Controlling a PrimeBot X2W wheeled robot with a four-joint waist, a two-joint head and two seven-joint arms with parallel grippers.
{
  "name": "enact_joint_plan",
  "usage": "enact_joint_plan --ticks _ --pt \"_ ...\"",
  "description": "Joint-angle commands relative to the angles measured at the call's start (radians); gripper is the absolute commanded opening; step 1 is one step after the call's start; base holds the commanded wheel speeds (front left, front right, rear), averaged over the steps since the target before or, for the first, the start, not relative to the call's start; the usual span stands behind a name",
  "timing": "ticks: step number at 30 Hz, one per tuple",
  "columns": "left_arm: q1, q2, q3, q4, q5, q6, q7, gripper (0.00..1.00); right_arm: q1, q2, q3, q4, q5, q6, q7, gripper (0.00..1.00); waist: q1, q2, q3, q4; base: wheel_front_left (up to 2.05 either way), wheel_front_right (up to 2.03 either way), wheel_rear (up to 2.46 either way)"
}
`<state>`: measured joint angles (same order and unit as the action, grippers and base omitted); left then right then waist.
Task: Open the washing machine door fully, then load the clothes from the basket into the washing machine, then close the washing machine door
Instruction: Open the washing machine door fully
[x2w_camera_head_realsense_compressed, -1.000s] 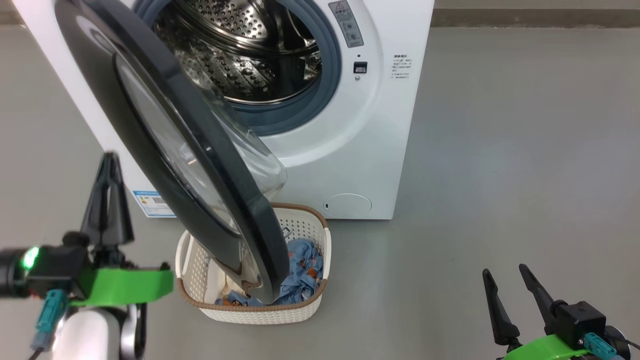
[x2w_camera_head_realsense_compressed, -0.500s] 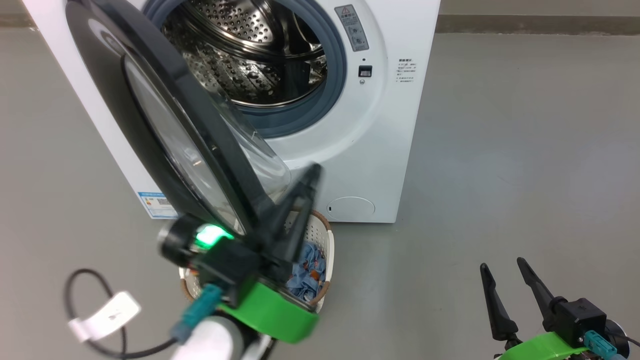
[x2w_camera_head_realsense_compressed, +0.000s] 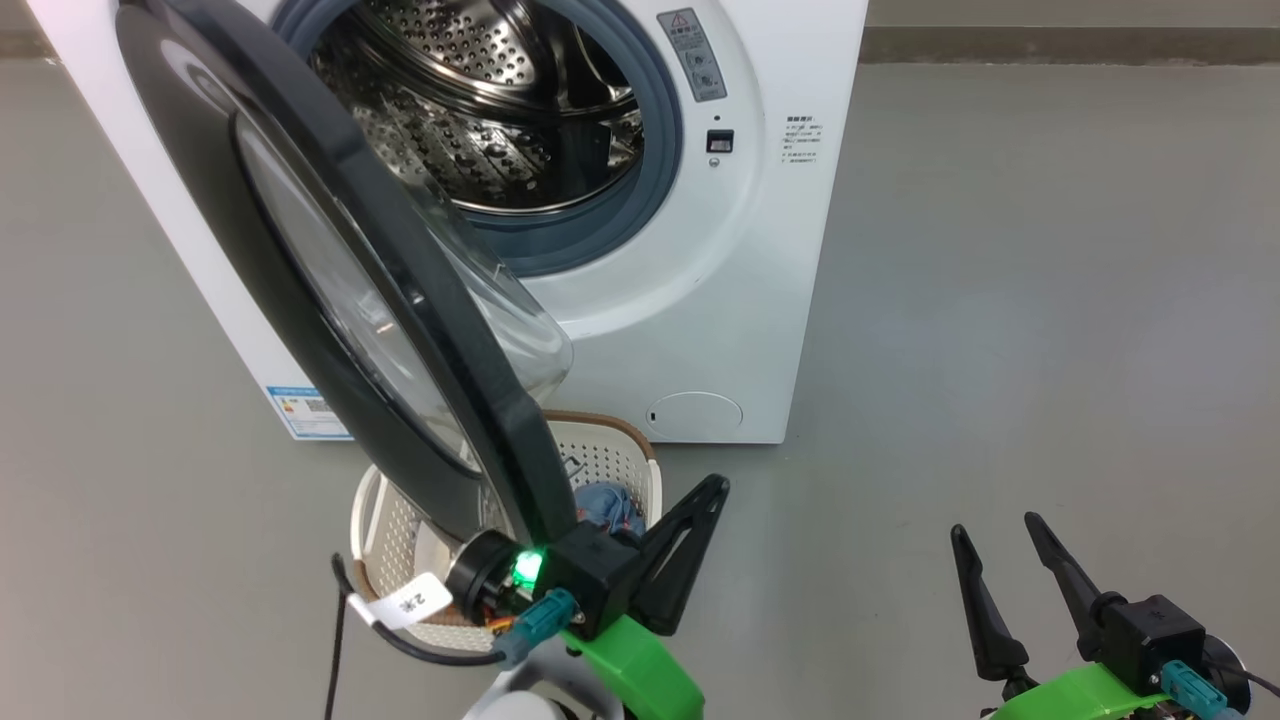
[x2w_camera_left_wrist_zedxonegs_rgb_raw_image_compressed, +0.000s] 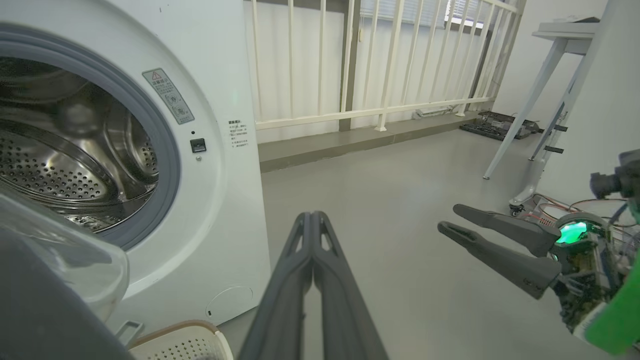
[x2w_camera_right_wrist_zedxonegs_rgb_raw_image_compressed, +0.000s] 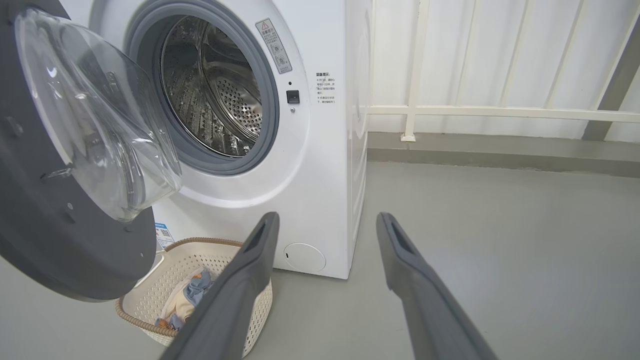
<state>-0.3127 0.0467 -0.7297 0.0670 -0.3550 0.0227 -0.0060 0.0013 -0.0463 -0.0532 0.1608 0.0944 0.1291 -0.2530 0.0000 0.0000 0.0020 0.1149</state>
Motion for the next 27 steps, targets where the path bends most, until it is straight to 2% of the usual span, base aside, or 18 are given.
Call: enact_joint_plan --ticks 1,10,27 --pt "-0.053 0.004 0.028 0.006 -0.003 0.016 -0.014 0.00 -0.013 -0.004 0.024 -0.028 0.001 0.002 -0.009 1.00 0.0000 0.0000 0.001 0.001 0.00 0.00 0.00" --pt "-0.089 0.007 0.071 0.129 -0.007 0.066 -0.057 0.00 -0.016 -0.004 0.020 -0.030 0.004 0.002 -0.009 1.00 0.0000 0.0000 0.011 0.004 0.00 0.00 0.00" --pt "-0.101 0.034 0.126 0.176 -0.034 0.099 -0.091 0.00 -0.033 -0.004 0.022 -0.029 0.007 0.002 -0.009 1.00 0.0000 0.0000 0.034 0.009 0.00 0.00 0.00"
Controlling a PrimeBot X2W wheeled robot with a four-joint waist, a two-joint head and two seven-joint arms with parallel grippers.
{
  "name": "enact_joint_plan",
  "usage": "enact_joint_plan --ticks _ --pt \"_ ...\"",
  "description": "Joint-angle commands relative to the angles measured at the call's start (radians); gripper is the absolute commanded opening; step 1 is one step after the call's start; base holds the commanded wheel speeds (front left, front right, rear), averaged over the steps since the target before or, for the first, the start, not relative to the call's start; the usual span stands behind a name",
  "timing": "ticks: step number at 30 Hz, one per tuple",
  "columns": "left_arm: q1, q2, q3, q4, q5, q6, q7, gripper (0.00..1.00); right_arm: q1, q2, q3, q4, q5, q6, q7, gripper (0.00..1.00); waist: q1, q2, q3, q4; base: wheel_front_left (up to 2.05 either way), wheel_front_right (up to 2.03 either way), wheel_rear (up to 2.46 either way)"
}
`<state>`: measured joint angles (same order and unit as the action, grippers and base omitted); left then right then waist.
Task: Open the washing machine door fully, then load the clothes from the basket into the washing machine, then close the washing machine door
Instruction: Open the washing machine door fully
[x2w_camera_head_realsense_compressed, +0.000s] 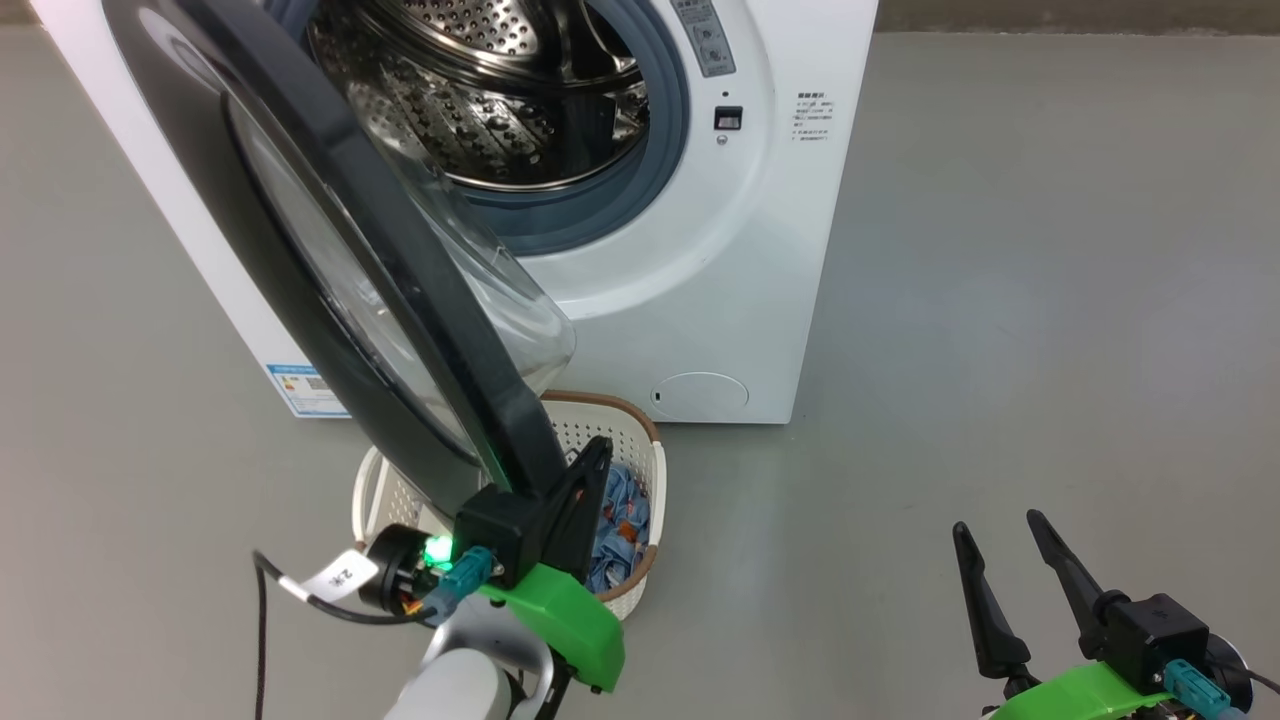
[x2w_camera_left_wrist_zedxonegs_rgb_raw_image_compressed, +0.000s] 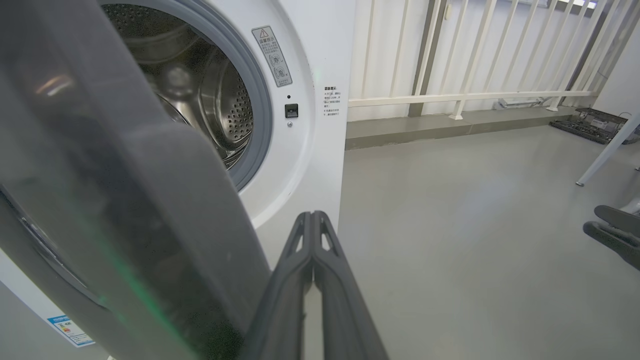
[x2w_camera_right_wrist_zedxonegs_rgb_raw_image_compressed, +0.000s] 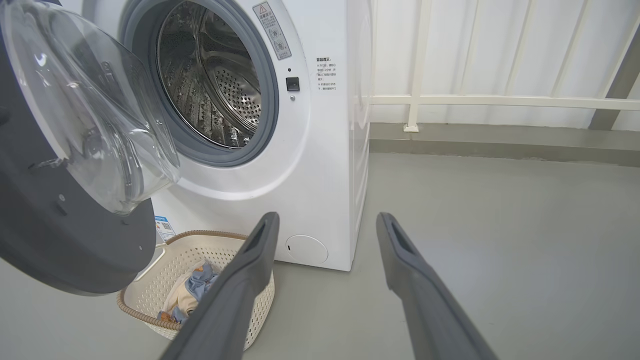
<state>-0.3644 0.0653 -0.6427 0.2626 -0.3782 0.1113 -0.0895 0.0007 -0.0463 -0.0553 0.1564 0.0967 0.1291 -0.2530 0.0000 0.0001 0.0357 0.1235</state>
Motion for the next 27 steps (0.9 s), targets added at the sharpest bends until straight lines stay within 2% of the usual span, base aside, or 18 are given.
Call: enact_joint_plan --ticks 1,9,27 --pt "-0.048 0.017 0.040 -0.021 -0.012 0.012 -0.008 0.00 -0.033 -0.004 0.023 -0.025 0.006 0.002 -0.009 1.00 0.0000 -0.0001 0.001 0.001 0.00 0.00 0.00" --pt "-0.031 0.030 0.047 -0.044 -0.015 0.036 -0.006 0.00 -0.042 -0.004 0.025 -0.026 0.009 0.002 -0.009 1.00 0.0000 -0.0001 0.015 0.005 0.00 0.00 0.00" --pt "0.124 0.111 0.081 -0.225 -0.011 0.150 0.028 0.00 -0.050 -0.004 0.021 -0.026 0.008 0.002 -0.009 1.00 0.0000 -0.0001 0.029 0.039 0.00 0.00 0.00"
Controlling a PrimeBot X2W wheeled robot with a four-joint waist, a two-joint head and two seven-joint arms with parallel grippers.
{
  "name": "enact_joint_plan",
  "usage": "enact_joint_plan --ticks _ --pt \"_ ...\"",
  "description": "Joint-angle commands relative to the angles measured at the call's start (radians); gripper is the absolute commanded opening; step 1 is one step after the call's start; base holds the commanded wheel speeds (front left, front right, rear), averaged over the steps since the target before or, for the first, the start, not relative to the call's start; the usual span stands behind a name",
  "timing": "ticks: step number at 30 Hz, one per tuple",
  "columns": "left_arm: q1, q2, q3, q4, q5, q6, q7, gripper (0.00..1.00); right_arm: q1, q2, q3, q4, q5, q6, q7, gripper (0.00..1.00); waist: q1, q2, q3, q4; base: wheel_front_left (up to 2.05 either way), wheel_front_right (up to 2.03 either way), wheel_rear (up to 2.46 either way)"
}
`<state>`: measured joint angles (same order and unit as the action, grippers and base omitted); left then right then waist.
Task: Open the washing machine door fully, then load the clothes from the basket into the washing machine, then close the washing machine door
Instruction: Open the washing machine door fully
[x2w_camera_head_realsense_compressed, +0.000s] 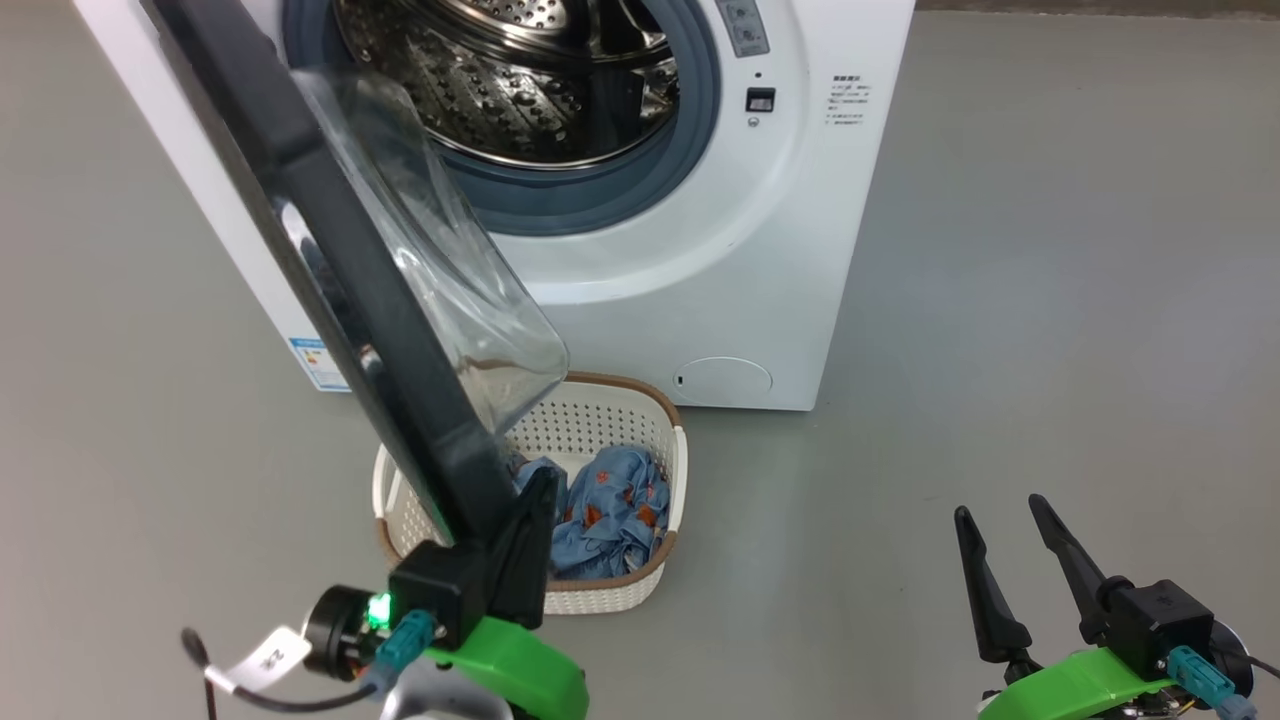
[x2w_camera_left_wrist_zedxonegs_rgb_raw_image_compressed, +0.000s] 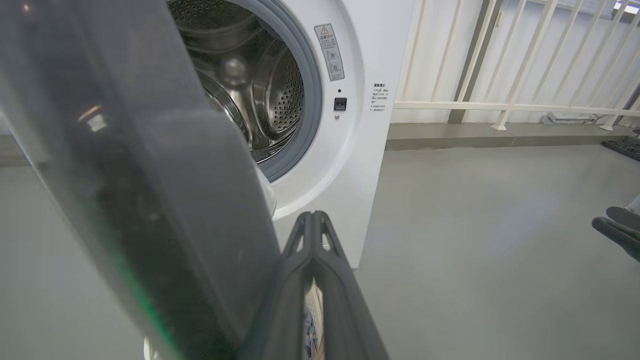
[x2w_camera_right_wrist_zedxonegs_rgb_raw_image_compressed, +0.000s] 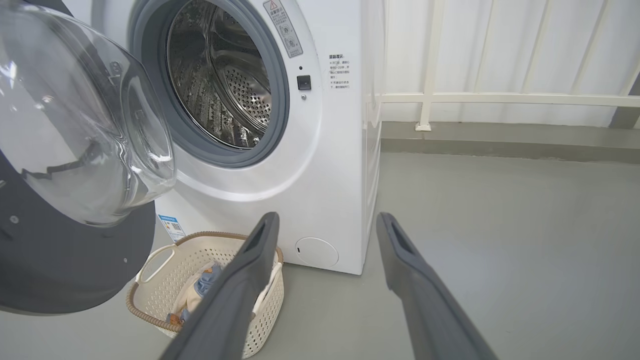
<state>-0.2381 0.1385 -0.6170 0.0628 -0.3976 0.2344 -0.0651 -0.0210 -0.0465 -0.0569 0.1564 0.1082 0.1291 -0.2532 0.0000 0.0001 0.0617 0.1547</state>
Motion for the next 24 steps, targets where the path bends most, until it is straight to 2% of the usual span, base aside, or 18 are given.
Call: enact_joint_plan --ticks 1,13,24 --pt "0.006 0.040 0.059 -0.033 0.008 0.036 0.005 0.00 -0.028 -0.004 0.021 -0.027 -0.005 0.002 -0.009 1.00 0.0000 -0.0001 0.004 0.012 0.00 0.00 0.00" --pt "0.099 0.056 0.101 -0.093 0.014 0.137 -0.011 0.00 -0.026 -0.004 0.006 -0.026 -0.015 0.002 -0.009 1.00 0.0000 -0.0001 0.006 0.060 0.00 0.00 0.00" --pt "0.149 0.094 0.158 -0.128 0.010 0.187 -0.039 0.00 -0.027 -0.004 -0.005 -0.040 -0.023 0.002 -0.009 1.00 0.0000 -0.0001 0.017 0.121 0.00 0.00 0.00"
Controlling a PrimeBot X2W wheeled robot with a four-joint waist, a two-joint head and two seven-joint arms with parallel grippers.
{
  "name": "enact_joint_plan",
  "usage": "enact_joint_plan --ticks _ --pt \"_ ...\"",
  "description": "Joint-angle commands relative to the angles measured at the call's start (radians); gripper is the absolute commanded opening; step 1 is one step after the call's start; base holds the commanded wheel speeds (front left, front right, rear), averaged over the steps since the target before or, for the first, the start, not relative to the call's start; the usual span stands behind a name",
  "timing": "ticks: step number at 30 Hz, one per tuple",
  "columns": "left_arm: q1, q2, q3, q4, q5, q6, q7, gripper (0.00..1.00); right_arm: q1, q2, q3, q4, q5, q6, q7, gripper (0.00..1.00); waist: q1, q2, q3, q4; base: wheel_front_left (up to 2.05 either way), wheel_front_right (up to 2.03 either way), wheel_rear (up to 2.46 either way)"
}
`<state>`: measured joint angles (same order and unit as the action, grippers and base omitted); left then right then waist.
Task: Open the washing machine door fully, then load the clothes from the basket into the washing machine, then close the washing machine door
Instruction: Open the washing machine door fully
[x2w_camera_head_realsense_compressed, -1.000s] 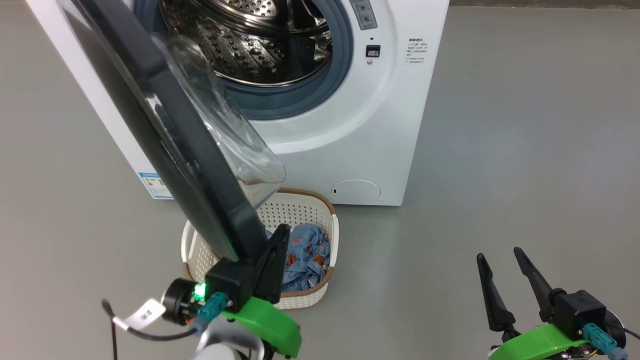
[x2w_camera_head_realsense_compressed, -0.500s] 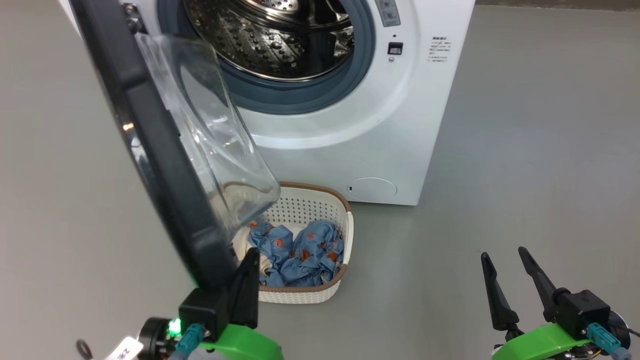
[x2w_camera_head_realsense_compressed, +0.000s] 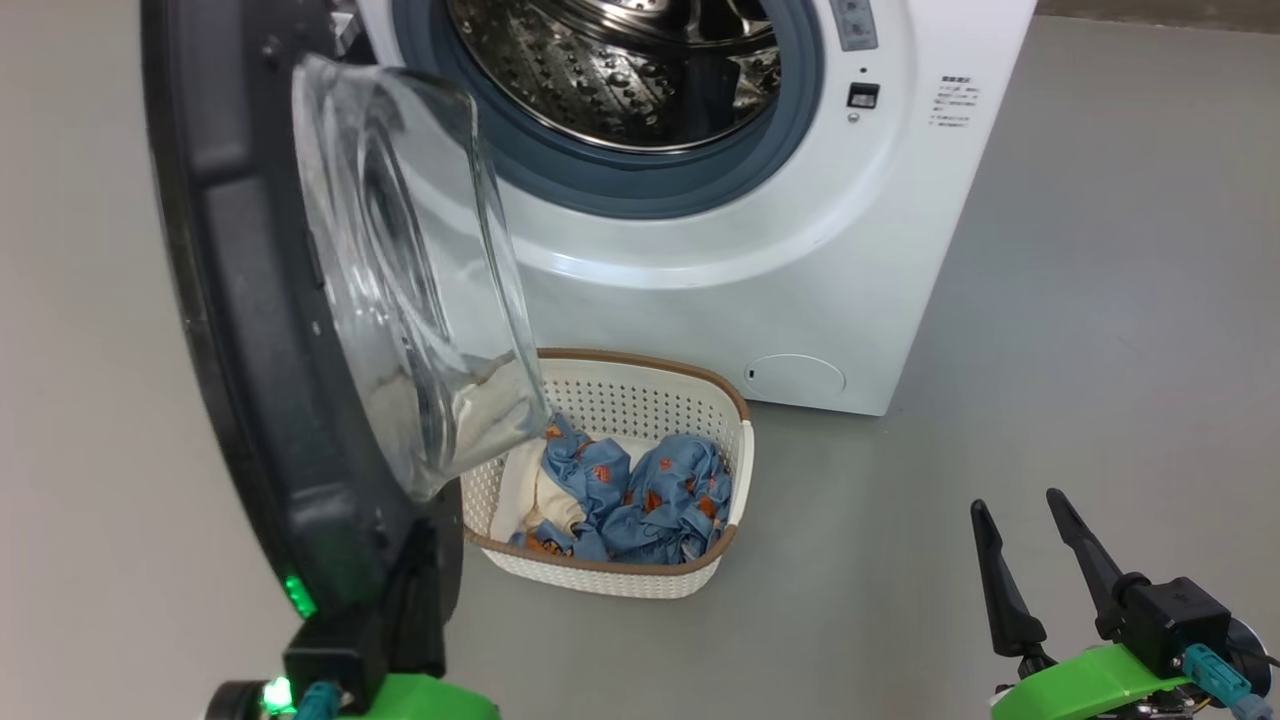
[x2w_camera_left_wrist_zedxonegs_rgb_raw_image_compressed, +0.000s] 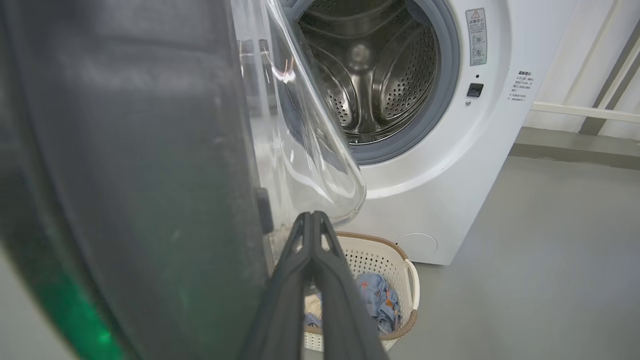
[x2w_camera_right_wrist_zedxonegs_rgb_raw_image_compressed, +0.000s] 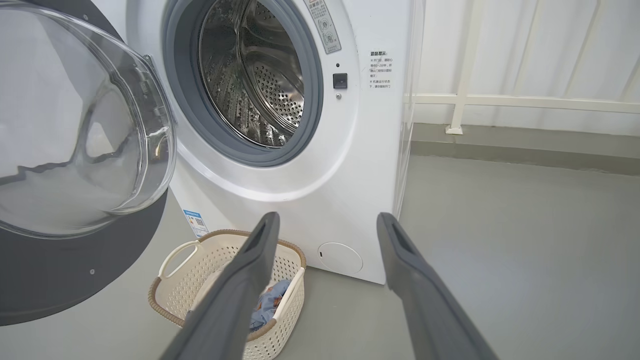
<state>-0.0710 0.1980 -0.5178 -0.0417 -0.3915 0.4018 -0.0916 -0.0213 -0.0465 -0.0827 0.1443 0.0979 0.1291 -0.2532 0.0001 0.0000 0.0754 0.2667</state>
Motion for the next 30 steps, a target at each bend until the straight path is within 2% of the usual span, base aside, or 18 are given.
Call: enact_joint_plan --ticks 1,18,25,30 --pt "-0.017 0.040 0.069 -0.024 0.002 0.024 -0.016 0.00 -0.028 -0.004 0.021 -0.030 -0.013 0.002 -0.009 1.00 0.0000 0.0000 0.004 0.012 0.00 0.00 0.00" --pt "-0.037 0.120 0.271 0.039 -0.070 0.054 -0.106 0.00 -0.047 -0.004 0.036 -0.110 -0.031 0.002 0.004 1.00 0.0000 0.0000 0.053 0.028 0.00 0.00 0.00" --pt "-0.067 0.128 0.342 0.095 -0.102 0.050 -0.138 0.00 -0.050 -0.004 0.029 -0.148 -0.036 0.002 0.019 1.00 0.0000 0.0000 0.078 0.028 0.00 0.00 0.00" --pt "-0.114 0.138 0.400 0.143 -0.126 0.030 -0.156 0.00 -0.056 -0.008 0.017 -0.176 -0.042 0.002 0.035 1.00 0.0000 0.0000 0.112 0.037 0.00 0.00 0.00"
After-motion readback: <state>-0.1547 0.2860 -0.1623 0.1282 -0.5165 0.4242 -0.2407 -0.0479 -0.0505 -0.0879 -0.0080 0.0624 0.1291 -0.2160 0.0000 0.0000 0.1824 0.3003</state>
